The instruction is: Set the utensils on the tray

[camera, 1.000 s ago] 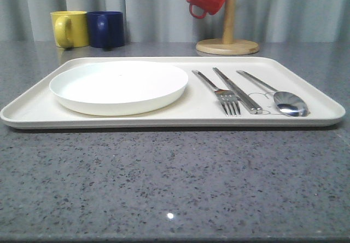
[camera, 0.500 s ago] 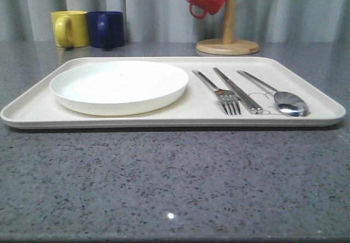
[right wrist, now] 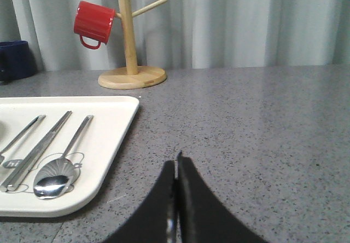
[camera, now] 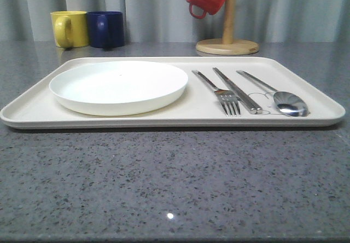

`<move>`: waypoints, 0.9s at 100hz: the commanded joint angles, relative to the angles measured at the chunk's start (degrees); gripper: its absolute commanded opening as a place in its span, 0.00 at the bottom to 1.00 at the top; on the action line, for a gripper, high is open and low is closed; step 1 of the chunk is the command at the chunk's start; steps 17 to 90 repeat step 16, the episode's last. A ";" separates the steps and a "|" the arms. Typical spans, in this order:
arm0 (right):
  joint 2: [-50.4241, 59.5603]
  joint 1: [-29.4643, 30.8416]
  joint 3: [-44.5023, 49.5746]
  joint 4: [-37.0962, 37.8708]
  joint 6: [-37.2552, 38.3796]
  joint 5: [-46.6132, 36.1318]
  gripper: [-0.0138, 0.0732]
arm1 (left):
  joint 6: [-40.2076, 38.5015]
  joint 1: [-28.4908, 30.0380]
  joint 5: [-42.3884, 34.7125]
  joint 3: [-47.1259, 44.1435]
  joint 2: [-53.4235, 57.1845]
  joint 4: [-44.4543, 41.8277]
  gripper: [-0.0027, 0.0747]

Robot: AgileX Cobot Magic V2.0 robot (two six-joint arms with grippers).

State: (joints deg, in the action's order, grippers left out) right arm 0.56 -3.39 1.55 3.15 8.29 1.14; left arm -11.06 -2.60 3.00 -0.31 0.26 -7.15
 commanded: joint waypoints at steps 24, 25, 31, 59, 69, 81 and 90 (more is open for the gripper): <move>1.09 0.41 0.02 0.22 -0.48 -4.89 0.08 | -0.43 -0.48 -4.94 -1.51 1.92 -0.18 0.01; 1.09 0.41 0.02 0.22 -0.48 -4.89 0.08 | -0.43 -0.48 -4.94 -1.51 1.92 -0.18 0.01; 1.09 0.41 0.02 0.22 -0.48 -4.89 0.08 | -0.43 -0.48 -4.94 -1.51 1.92 -0.18 0.01; 1.09 0.41 0.02 0.22 -0.48 -4.89 0.08 | -0.43 -0.48 -4.94 -1.51 1.92 -0.18 0.01; 1.09 0.41 0.02 0.22 -0.48 -4.89 0.08 | -0.43 -0.48 -4.94 -1.51 1.92 -0.18 0.01; 1.09 0.41 0.02 0.22 -0.48 -4.89 0.08 | -0.43 -0.48 -4.94 -1.51 1.92 -0.18 0.01; 1.09 0.41 0.02 0.22 -0.48 -4.89 0.08 | -0.43 -0.48 -4.94 -1.51 1.92 -0.18 0.01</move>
